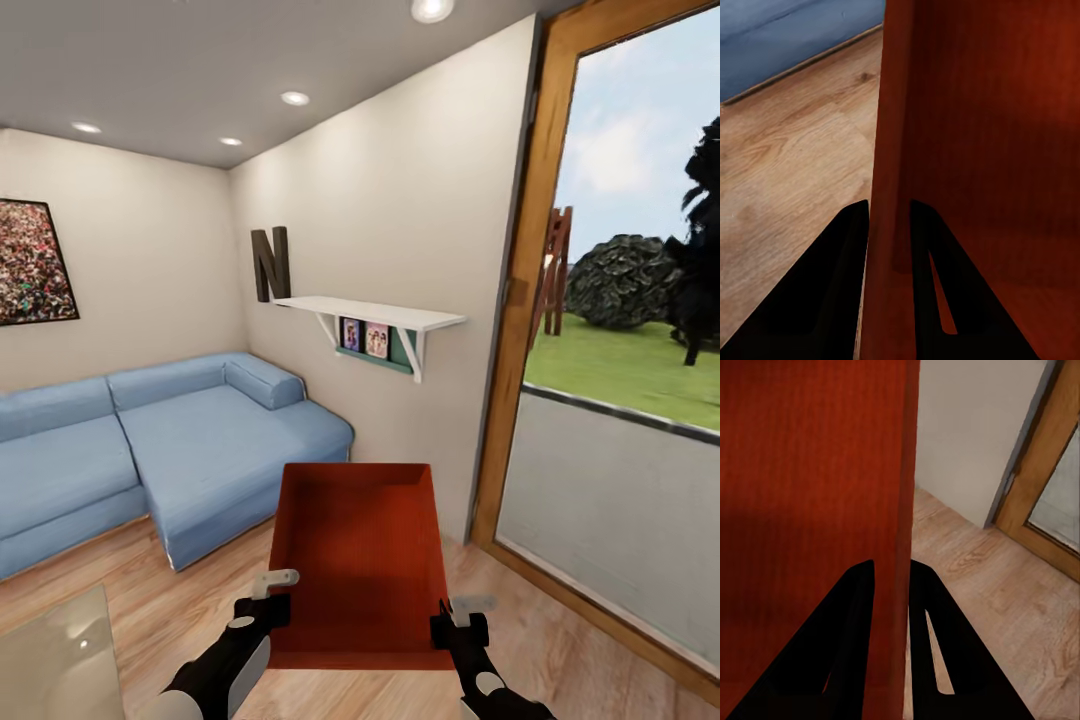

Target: Move the two storage containers from the living room to the garage. In the garage, place one container on the floor and stack the other container on top of it (either order is fine).

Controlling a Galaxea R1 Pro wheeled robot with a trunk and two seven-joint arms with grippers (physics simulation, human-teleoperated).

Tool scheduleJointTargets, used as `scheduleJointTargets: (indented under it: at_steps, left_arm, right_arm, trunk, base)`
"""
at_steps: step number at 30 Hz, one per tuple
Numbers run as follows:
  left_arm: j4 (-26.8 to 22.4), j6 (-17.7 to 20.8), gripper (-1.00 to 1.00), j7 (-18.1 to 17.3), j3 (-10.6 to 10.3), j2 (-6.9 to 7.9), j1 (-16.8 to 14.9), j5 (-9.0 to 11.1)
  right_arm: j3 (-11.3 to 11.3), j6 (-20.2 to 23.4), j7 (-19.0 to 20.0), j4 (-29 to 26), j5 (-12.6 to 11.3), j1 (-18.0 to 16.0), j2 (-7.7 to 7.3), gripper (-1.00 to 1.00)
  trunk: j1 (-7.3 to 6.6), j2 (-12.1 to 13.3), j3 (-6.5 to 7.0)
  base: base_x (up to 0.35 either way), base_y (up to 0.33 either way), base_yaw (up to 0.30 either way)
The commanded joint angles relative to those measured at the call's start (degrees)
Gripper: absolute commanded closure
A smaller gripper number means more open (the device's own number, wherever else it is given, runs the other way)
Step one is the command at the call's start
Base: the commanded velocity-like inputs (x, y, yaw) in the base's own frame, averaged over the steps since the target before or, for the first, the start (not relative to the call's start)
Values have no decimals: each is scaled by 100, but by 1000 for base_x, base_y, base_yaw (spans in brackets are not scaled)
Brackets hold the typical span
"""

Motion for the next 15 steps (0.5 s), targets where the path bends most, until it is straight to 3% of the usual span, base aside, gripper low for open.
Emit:
scheduleJointTargets:
  at_steps: [1, 4, 15]
  left_arm:
    - [-7, 36, 100, 96, 5, 2, -1, -20]
    - [-7, 36, 100, 96, 6, -1, -1, -20]
    - [-4, 36, 100, 96, 5, -2, -1, -20]
  right_arm:
    - [-232, -18, -33, -14, 11, -9, 2, 100]
    - [-232, -18, -32, -14, 11, -9, 2, 100]
    - [-232, -18, -32, -14, 11, -9, 2, 100]
  trunk:
    - [2, -8, -7]
    - [2, -8, -3]
    - [2, -8, -3]
  base:
    - [-58, 0, 238]
    - [-180, 0, 125]
    - [-335, 0, 2]
